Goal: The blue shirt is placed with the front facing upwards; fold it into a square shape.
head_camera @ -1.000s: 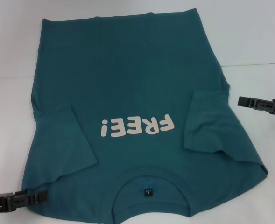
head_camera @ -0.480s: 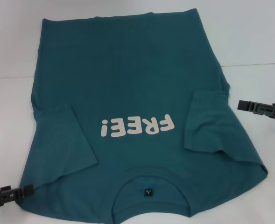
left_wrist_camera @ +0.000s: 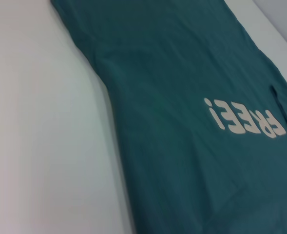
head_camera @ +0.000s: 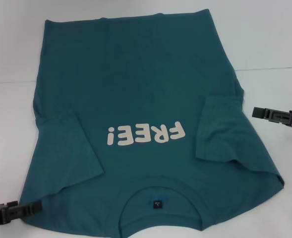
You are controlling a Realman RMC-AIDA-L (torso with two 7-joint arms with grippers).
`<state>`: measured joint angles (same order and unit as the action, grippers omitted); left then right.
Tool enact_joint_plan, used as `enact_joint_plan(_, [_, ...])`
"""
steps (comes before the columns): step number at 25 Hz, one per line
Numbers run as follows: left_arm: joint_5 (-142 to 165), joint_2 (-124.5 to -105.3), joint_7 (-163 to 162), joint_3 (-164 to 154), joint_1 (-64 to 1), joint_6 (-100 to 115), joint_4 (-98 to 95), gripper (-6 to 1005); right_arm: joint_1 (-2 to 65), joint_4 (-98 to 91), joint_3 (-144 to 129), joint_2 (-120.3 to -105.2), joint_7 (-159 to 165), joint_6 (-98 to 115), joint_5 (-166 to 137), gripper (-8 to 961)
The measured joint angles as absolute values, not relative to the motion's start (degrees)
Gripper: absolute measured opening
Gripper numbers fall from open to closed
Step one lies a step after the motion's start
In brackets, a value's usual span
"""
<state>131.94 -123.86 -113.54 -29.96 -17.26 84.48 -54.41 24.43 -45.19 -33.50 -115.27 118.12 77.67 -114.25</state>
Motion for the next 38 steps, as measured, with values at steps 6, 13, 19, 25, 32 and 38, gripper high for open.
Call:
enact_joint_plan(6, [131.8, -123.81, -112.9, -30.0, -17.7, 86.3, -53.3, 891, 24.5, -44.4, -33.6, -115.0, 118.1, 77.6, -114.3, 939])
enact_joint_plan(13, [132.0, -123.65, -111.9, -30.0, -18.6, 84.3, -51.6, 869, 24.6, -44.0, -33.3, -114.96, 118.2, 77.7, -114.3, 939])
enact_joint_plan(19, [132.1, -123.7, -111.7, -30.0, -18.8, 83.0, -51.6, 773, 24.5, -44.0, -33.3, -114.96, 118.5, 77.8, -114.3, 935])
enact_joint_plan(25, [132.1, -123.69, -111.6, -30.1, -18.8, 83.7, -51.8, 534, 24.4, -43.6, -33.3, -114.96, 118.5, 77.5, -114.3, 931])
enact_joint_plan(32, [132.1, -123.66, -111.6, -30.1, -19.2, 84.6, -52.0, 247, 24.4, -43.1, -33.3, -114.89, 118.3, 77.3, -114.3, 926])
enact_joint_plan(38, [132.0, -123.66, -111.6, -30.1, -19.3, 84.9, -52.1, 75, 24.4, -43.0, -32.7, -114.87, 118.2, 77.5, -114.2, 922])
